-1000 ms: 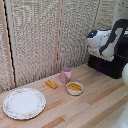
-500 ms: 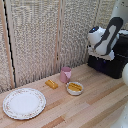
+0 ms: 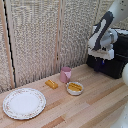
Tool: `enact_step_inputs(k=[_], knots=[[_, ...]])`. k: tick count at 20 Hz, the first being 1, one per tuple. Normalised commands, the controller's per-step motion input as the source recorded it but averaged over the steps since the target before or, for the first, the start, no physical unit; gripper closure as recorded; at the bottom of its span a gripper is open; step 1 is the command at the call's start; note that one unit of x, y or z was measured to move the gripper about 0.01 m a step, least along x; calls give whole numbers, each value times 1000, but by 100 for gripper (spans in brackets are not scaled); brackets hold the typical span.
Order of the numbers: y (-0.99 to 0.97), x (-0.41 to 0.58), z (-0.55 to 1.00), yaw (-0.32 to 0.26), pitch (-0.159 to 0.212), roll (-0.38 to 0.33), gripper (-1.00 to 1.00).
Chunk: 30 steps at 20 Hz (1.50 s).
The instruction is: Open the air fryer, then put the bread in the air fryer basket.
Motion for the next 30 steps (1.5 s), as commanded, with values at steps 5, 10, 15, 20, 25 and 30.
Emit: enact_step_inputs(k=[5,10,15,20,25,30], knots=[[883,1,535,-63,-57,0,100],[827,37,563,-107,-46,-8,100],[834,-83,500,-72,-43,-3,100],[899,-271,338,0,0,-15,100],[789,-621,276,0,0,-22,100],[651,-539,161,19,0,-63,100]])
